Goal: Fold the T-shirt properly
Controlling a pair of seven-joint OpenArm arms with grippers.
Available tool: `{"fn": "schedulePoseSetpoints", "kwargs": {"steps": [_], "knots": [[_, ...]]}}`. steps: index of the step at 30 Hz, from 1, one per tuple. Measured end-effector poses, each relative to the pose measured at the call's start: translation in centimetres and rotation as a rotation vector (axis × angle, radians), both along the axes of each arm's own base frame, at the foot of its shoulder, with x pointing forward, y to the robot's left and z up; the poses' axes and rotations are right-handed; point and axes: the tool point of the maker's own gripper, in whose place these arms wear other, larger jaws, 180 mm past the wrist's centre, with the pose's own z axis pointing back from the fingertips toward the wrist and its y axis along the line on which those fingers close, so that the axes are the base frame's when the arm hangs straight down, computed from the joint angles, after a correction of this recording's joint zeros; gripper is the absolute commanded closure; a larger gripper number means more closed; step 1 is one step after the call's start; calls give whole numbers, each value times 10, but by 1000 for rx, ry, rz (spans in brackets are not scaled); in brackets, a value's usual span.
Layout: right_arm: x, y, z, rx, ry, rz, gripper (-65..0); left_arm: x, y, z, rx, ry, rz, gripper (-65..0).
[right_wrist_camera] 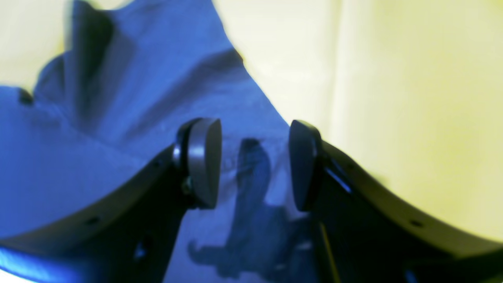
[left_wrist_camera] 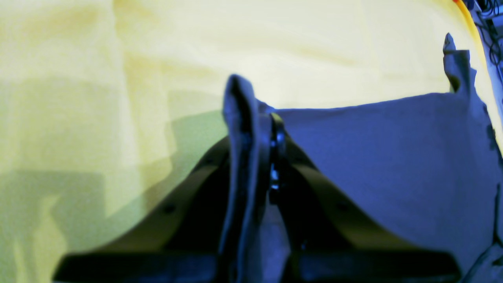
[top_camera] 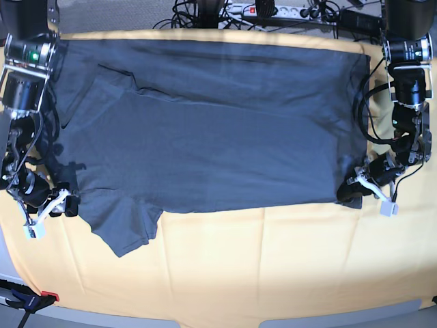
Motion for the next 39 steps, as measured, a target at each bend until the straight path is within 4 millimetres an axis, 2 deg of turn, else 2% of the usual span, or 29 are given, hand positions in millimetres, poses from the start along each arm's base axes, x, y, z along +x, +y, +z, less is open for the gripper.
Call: {"fn": "schedulePoseSetpoints", "kwargs": {"steps": [4, 10, 15, 21, 25, 30, 34, 35, 37, 39], "knots": [[11, -5, -13, 121, 60, -35, -315, -1, 0, -1, -1, 6, -1, 0], [-7, 1, -38, 166, 233, -8, -315, -1, 0, -1, 1, 9, -3, 0], [-13, -2, -43, 170, 247, -18, -315, -2, 0, -1, 2, 12, -4, 0], [-17, 24, -38, 267, 244, 78, -315, -2, 0, -1, 2, 12, -4, 0], [-16, 25, -36, 275, 234, 78, -312, -2, 0, -1, 2, 12, -5, 0], [-4, 8, -22, 272, 134, 29, -219, -2, 0, -1, 2, 12, -5, 0], [6, -11, -6, 259, 55, -8, -58, -2, 0, -1, 2, 12, -4, 0], [5, -13, -6, 246, 59, -9, -43, -2, 0, -1, 2, 13, -4, 0], [2, -15, -12, 214, 83, -5, -72, -2, 0, -1, 2, 12, -4, 0], [-7, -16, -25, 165, 144, 8, -218, -2, 0, -1, 2, 12, -4, 0]]}}
